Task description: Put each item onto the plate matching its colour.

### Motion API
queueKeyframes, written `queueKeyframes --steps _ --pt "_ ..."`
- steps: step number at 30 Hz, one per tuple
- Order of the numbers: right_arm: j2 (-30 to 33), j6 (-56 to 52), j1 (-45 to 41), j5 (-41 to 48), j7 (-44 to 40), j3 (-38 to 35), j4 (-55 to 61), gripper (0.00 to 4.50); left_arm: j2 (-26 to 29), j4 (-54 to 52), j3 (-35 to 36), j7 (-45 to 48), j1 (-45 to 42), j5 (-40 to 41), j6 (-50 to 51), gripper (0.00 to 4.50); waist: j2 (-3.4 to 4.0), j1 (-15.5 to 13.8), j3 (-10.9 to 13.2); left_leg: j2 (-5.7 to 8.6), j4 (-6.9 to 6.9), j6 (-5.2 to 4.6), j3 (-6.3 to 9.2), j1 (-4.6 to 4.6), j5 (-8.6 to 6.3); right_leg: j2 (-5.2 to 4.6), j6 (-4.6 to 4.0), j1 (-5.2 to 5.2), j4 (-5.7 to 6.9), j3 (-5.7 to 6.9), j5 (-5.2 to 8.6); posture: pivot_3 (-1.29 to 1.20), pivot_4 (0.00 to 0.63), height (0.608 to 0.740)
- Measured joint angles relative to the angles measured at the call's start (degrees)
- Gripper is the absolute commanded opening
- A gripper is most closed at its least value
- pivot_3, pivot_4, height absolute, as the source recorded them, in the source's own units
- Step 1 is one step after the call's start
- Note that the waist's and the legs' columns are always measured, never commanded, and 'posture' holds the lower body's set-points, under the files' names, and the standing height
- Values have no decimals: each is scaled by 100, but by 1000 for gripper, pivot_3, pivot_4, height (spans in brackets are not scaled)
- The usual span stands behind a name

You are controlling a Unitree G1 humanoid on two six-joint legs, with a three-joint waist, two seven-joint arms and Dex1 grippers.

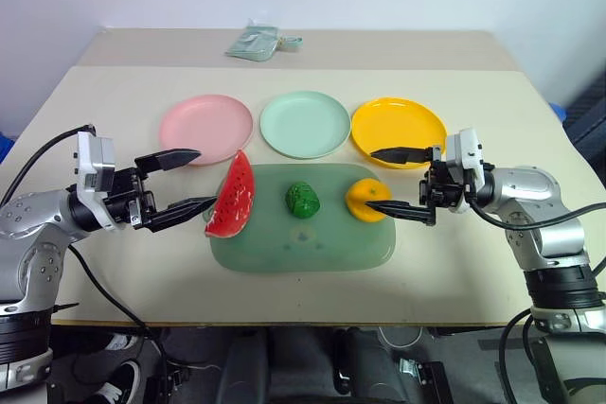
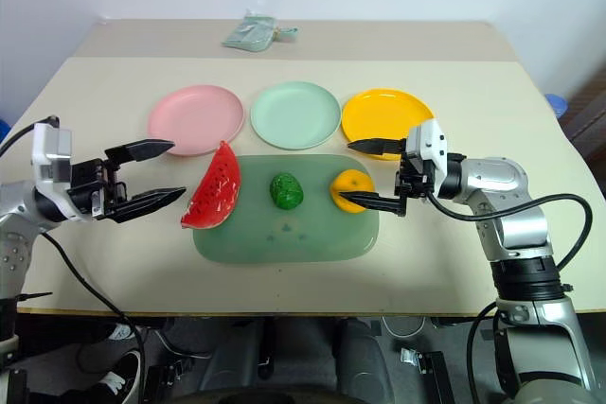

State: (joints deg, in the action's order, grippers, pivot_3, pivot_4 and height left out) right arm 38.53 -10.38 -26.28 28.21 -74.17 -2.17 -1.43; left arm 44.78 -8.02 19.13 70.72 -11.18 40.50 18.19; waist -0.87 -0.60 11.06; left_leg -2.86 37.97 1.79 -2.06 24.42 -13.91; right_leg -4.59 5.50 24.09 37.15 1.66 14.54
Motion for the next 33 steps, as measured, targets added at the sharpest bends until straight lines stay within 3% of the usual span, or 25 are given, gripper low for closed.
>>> queueKeyframes --steps 12,18,24,29,33 --pt "417 -262 97 34 -22 -138 227 4450 -411 335 -204 89 -365 26 -229 4500 0 1 0 1 1 0 0 -1 0 0 0 -1 -1 0 0 0 150 740" --pt "232 -288 76 30 148 -127 227 4450 -415 244 -147 27 -81 162 -54 4500 0 30 0 0 -3 0 0 0 0 0 0 1 0 0 0 0 150 740" --pt "69 -147 -125 15 90 -87 114 4450 102 -75 111 -260 -259 485 546 4500 -1 -18 0 1 -1 0 1 0 0 -2 0 -3 -3 0 0 0 150 740" --pt "-142 -141 -122 13 165 -13 67 4450 203 -765 264 -1468 -285 893 1622 4500 -1 7 0 0 -1 0 5 0 0 -1 1 -2 0 0 0 0 150 740" --pt "-136 -246 -149 30 135 -2 66 4450 287 -1461 243 -3353 -348 703 2761 4500 -1 -4 0 0 -1 0 7 -2 0 -1 1 -3 1 0 0 0 150 740"
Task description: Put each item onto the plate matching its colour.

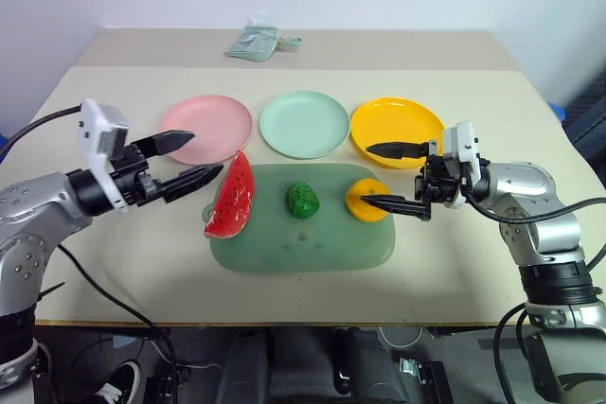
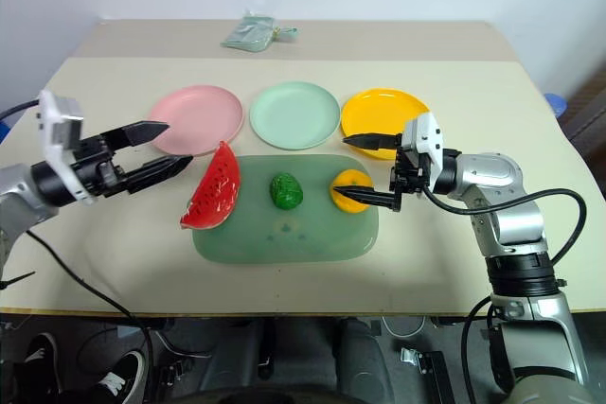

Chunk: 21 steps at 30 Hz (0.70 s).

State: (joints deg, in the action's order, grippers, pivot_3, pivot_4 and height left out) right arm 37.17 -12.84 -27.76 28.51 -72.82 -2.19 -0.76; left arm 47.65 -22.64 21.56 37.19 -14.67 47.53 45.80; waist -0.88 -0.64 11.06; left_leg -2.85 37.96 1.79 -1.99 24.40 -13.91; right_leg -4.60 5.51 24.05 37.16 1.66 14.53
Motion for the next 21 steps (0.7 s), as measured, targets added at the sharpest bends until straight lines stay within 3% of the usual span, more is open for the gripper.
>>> queueKeyframes --steps 5,9,13,21 --pt "-51 9 -147 -7 -49 13 -101 4450 -761 -1027 -260 -2386 -473 2 1451 4500 -6 -9 -1 4 4 0 6 0 0 -3 2 -9 -4 0 -1 0 150 740" --pt "-228 9 -178 -10 -43 103 -131 4450 -1621 -1233 -686 -3496 -878 -44 2250 4500 -6 -4 -1 4 6 2 9 -2 1 1 1 -9 2 1 -1 0 150 740" --pt "-223 34 -201 -13 -64 117 -161 4450 -2112 -1240 -765 -4044 -1096 -36 2847 4500 -6 -2 -1 4 6 2 8 -3 1 1 1 -9 1 1 -1 0 150 740" --pt "-109 88 -104 -18 -39 81 -165 4450 -2387 -1381 -862 -4592 -1201 -463 3597 4500 -6 -10 -1 6 6 2 8 -2 1 0 1 -9 -1 1 -1 0 150 740"
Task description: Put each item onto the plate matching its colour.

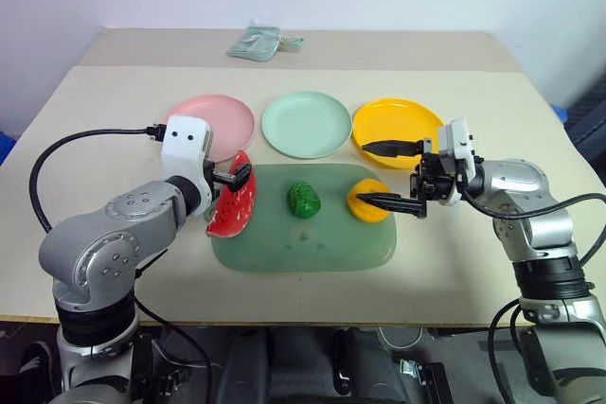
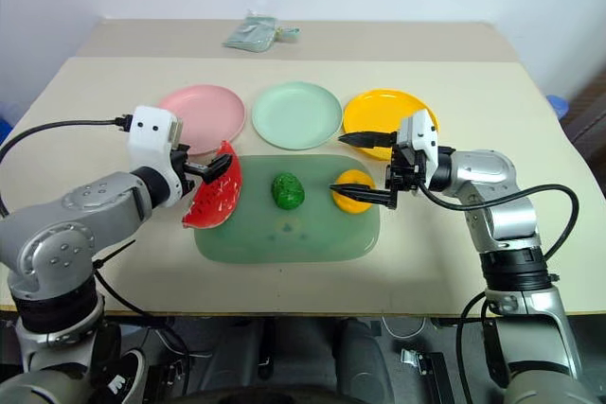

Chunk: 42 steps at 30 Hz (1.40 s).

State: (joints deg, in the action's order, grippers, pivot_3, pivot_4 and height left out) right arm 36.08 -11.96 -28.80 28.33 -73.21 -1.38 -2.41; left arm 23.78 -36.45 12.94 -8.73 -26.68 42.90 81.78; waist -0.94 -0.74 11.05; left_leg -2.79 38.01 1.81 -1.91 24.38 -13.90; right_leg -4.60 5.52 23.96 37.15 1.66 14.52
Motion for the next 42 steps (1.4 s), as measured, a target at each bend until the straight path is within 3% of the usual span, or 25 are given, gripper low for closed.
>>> queueKeyframes --steps 11,14,20,27,36,42 --pt "1 64 67 0 80 -1 2 4450 43 -204 -465 359 330 -394 208 4500 0 6 0 1 0 0 0 0 0 0 -1 0 -1 -1 0 0 150 740" --pt "9 115 69 -6 77 -2 -16 4500 73 -226 -564 411 442 -579 116 3594 0 -1 0 1 0 0 1 0 0 0 -1 0 -1 0 1 0 150 740" --pt "6 198 62 -45 82 -1 -174 4500 73 -243 -690 610 410 -817 -115 718 0 5 0 1 0 0 1 -1 0 0 -1 0 -1 0 1 0 150 740" --pt "7 234 61 -63 83 0 -184 4500 193 -152 -787 893 286 -1069 -282 718 0 -2 0 1 0 0 0 0 0 0 -1 0 -1 0 1 0 150 740" --pt "-71 237 3 -93 235 0 -181 4500 500 604 -779 1365 -605 -1429 -937 718 0 9 0 1 -1 0 1 0 0 2 -1 1 -1 1 1 0 150 740" --pt "-565 543 -535 -244 921 -61 -242 4500 731 2729 -975 1896 -1194 -2312 -3071 718 1 -2 0 1 -2 1 -5 1 1 2 0 4 -2 1 0 0 150 740"
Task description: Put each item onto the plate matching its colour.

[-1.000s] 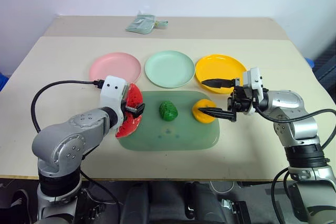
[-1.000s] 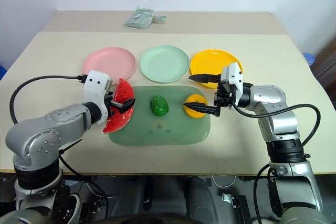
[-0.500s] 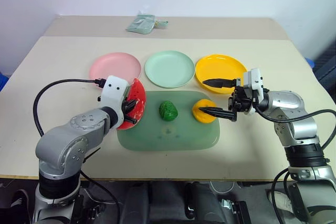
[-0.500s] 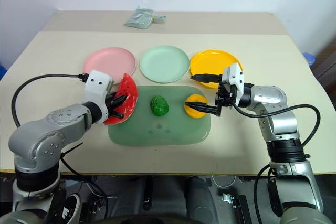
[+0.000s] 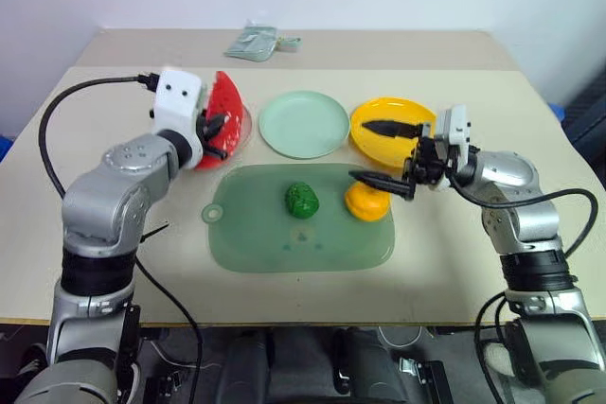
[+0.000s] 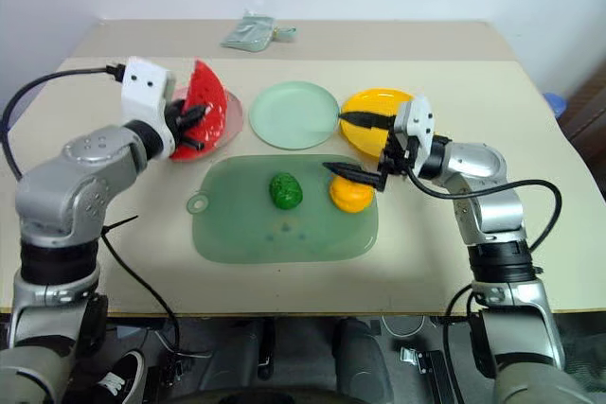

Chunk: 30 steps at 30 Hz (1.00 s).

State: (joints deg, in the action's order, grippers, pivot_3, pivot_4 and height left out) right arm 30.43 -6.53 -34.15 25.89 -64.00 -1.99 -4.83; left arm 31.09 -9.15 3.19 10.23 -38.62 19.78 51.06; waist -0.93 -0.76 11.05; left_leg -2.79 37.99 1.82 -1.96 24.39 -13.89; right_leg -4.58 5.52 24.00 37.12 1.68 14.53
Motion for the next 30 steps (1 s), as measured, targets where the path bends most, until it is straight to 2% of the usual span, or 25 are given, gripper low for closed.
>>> queueKeyframes --steps 5,10,13,16,18,19,21,25,30 --pt "-222 98 -10 -158 239 82 -52 4500 -333 2331 -113 848 -611 -448 -2140 718 0 -53 0 4 1 0 -5 6 0 -5 2 -1 -9 4 -1 0 150 740" --pt "-237 83 102 -216 367 134 -9 4500 -436 4022 -178 1087 -1175 -875 -3438 718 0 14 0 3 -3 0 -6 5 0 -4 2 3 -5 4 -1 0 150 740" --pt "-187 66 257 -223 392 130 37 4500 -427 4738 -197 1098 -1380 -1155 -3916 1866 0 22 0 1 -4 0 -7 5 0 -3 2 6 -3 3 -1 0 150 740" --pt "-128 54 292 -223 414 129 80 4500 -421 5083 -197 1107 -1441 -1345 -4195 3405 0 13 0 1 -4 0 -8 5 0 -4 3 6 -2 3 -1 0 150 740" --pt "-97 52 296 -223 429 128 92 4500 -422 5147 -192 1120 -1444 -1389 -4278 4389 0 9 0 1 -3 0 -8 6 0 -4 3 6 -2 3 -1 0 150 740" --pt "-87 51 303 -223 438 128 108 4500 -422 5150 -183 1136 -1444 -1409 -4296 4487 0 2 0 1 -3 0 -8 6 0 -4 3 6 -2 3 -1 0 150 740" --pt "-76 51 320 -222 443 128 132 4500 -421 5043 -157 1221 -1431 -1405 -4290 4487 0 0 0 1 -2 0 -8 7 0 -5 3 5 -2 3 -1 0 150 740" --pt "-68 34 317 -215 460 123 130 4500 -417 4069 -19 1738 -1268 -1050 -4053 4487 0 10 0 1 -2 1 -8 7 0 -5 3 6 -1 3 -1 0 150 740" --pt "-52 24 318 -209 431 119 118 4500 -281 2216 146 3285 -777 403 -2835 4487 0 23 0 -1 -3 1 -8 5 0 -4 3 6 2 1 -1 0 150 740"
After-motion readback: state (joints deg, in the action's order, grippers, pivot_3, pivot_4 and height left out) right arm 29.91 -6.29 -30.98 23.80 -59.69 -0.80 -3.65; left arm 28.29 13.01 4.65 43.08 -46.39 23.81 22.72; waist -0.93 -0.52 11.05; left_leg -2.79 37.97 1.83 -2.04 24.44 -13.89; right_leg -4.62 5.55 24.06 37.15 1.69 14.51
